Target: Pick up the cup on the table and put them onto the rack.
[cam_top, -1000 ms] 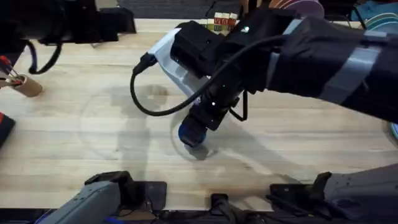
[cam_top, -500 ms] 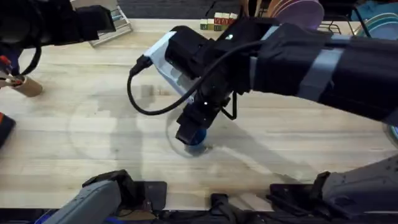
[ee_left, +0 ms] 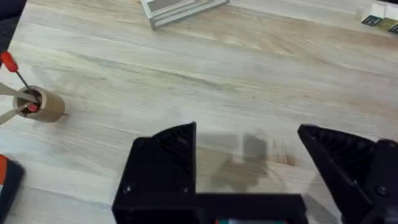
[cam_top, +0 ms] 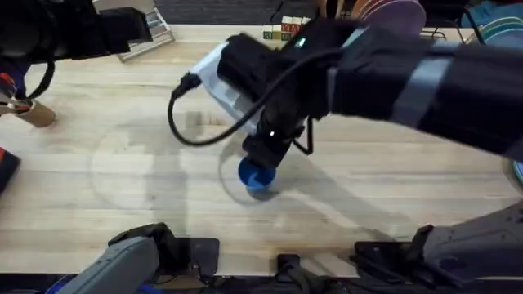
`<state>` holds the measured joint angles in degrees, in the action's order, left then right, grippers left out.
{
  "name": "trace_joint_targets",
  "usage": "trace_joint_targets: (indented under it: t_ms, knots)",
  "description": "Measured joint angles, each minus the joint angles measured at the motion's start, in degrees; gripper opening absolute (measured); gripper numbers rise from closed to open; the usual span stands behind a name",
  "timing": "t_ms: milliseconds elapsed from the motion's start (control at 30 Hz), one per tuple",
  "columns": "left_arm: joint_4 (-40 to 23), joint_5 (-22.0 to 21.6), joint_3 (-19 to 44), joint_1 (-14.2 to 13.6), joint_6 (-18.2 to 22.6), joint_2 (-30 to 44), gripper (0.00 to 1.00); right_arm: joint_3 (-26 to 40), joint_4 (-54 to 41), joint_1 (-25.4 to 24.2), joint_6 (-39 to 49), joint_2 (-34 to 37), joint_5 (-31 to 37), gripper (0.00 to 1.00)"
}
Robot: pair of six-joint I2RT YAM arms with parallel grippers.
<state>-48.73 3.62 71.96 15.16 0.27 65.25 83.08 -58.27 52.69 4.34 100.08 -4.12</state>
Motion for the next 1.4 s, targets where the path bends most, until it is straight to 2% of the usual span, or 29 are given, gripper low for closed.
trace_joint_targets:
  t_ms: [100,200,333,433,667,867,1000,1267,1300,1400]
  knots:
    - [0.0,0.02,0.0,0.0,0.0,0.0,0.994,4.4,-3.44,-2.18,0.02,-1.33,0.0,0.032]
    - [0.0,0.0,0.0,0.0,0.0,0.0,0.993,11.44,-5.55,-6.63,0.5,-3.41,0.0,0.032]
    - [0.0,0.02,0.0,0.0,0.0,0.0,0.993,20.46,-5.7,-15.25,1.31,-5.9,0.0,0.032]
    - [0.0,0.0,0.0,0.0,0.0,0.0,0.993,24.86,-5.05,-22.23,1.51,-6.62,0.02,0.032]
    - [0.02,0.02,0.0,0.0,0.0,0.0,0.993,26.7,-4.28,-37.42,1.7,-6.56,0.11,0.031]
    - [0.02,0.02,0.0,-0.65,0.0,0.0,0.993,26.7,-4.34,-45.6,1.7,-6.45,0.22,0.03]
    - [0.07,0.04,0.0,-3.62,0.0,0.0,0.993,26.7,-4.34,-48.32,1.7,-6.45,0.22,0.03]
    - [0.07,0.06,0.0,-11.58,0.0,0.0,0.993,26.7,-3.6,-51.06,1.7,-6.45,0.22,0.03]
    - [0.07,0.09,0.0,-13.95,0.0,0.0,0.993,26.7,-3.32,-51.71,1.7,-6.45,0.22,0.03]
    - [0.07,0.41,0.0,-15.74,0.0,0.0,0.993,26.7,-3.01,-52.07,1.73,-6.43,0.2,0.03]
